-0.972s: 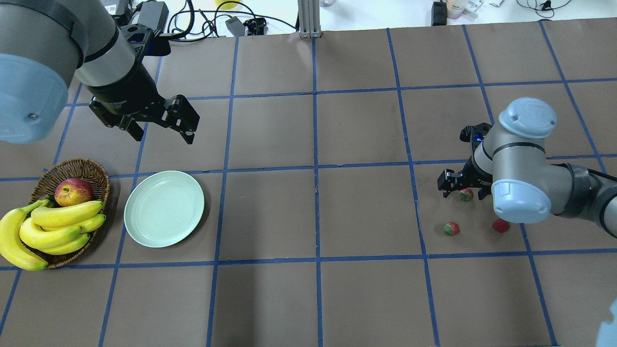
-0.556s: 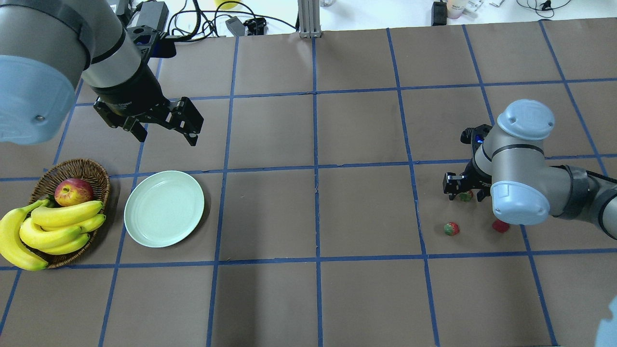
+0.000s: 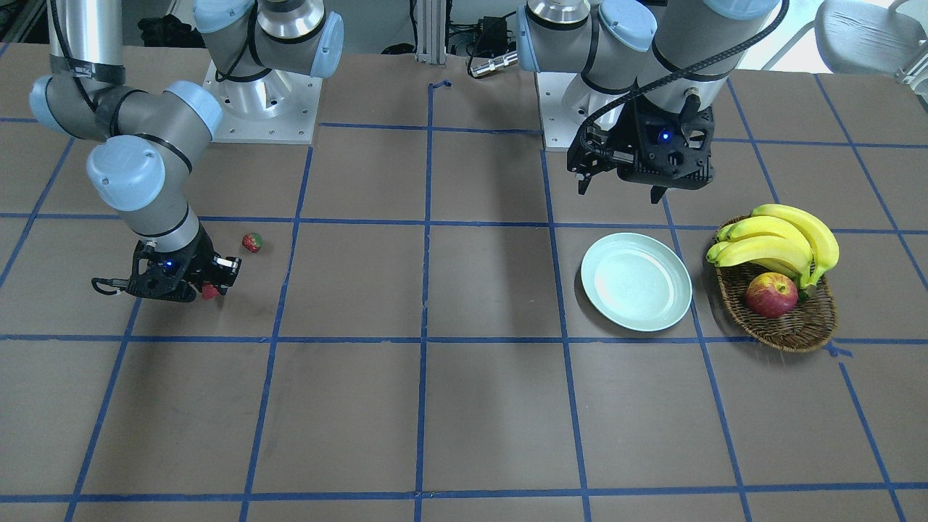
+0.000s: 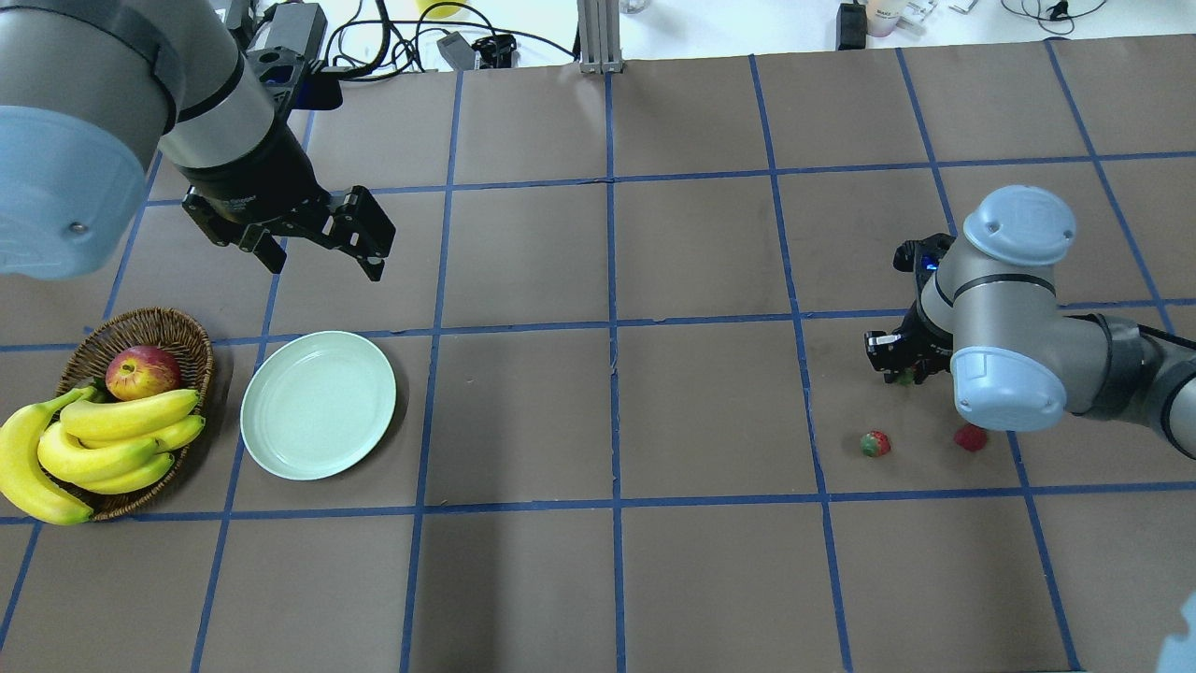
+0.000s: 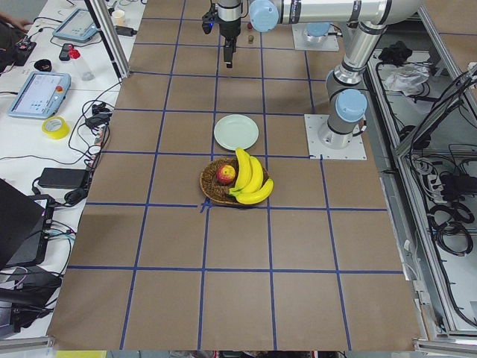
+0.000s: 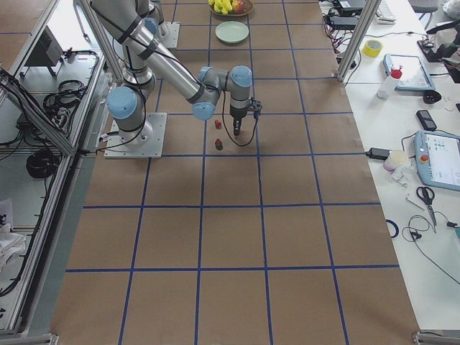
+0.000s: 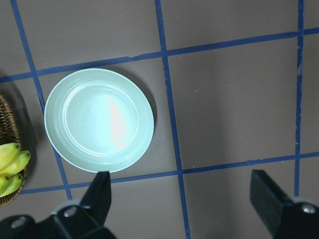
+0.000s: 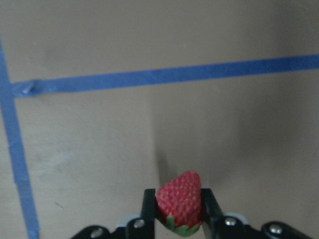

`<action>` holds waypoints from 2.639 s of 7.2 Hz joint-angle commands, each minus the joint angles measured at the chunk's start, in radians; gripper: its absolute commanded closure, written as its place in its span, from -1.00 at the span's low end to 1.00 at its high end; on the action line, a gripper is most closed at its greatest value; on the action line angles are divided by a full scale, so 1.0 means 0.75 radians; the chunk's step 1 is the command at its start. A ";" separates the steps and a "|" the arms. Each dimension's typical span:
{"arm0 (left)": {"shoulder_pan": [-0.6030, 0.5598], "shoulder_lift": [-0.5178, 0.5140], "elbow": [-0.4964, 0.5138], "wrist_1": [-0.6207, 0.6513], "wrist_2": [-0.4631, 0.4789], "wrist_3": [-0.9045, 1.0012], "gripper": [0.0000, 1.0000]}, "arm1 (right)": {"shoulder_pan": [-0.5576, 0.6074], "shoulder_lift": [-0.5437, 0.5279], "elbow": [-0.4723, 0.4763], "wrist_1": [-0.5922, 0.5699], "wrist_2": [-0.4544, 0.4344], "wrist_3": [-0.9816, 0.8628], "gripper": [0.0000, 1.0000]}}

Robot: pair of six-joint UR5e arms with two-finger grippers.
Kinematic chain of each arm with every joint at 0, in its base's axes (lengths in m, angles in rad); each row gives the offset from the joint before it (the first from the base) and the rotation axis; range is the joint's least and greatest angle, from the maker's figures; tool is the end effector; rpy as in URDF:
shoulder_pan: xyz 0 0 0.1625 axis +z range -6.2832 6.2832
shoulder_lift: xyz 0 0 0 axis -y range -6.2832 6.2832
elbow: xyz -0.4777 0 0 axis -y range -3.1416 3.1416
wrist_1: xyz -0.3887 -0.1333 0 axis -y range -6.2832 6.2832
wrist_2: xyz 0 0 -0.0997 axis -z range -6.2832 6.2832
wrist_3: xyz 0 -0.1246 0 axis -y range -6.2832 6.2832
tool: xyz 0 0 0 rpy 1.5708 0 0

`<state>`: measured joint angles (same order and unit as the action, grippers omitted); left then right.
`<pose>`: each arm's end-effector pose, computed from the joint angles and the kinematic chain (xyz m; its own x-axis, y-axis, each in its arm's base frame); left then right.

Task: Collect all strawberries into plate
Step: 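Carry the strawberry toward the table center and release it, then return the right gripper to the remaining two strawberries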

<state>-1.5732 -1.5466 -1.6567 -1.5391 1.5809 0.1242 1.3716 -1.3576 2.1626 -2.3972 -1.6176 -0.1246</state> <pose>-0.1332 -0.4720 0.4886 -0.9919 0.1265 -0.0063 0.1263 0.9915 0.0310 0.0314 -0.4887 0.2269 -0.9960 0.0753 0.0491 0.0746 0.9971 -0.0154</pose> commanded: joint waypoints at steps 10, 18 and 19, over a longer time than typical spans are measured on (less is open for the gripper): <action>-0.001 -0.006 -0.006 -0.001 -0.001 0.002 -1.00 | 1.047 0.419 -0.570 -0.013 0.158 1.420 0.98; -0.007 -0.012 -0.008 -0.001 -0.011 -0.002 -1.00 | 0.817 0.142 -0.542 0.406 -0.005 1.059 -1.00; -0.007 -0.014 -0.008 -0.001 -0.011 0.002 -1.00 | 0.735 0.078 -0.532 0.465 -0.011 0.942 -1.00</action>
<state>-1.5781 -1.5558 -1.6628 -1.5401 1.5723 0.1228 2.0021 -1.2356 1.7565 -2.1201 -1.6117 0.6864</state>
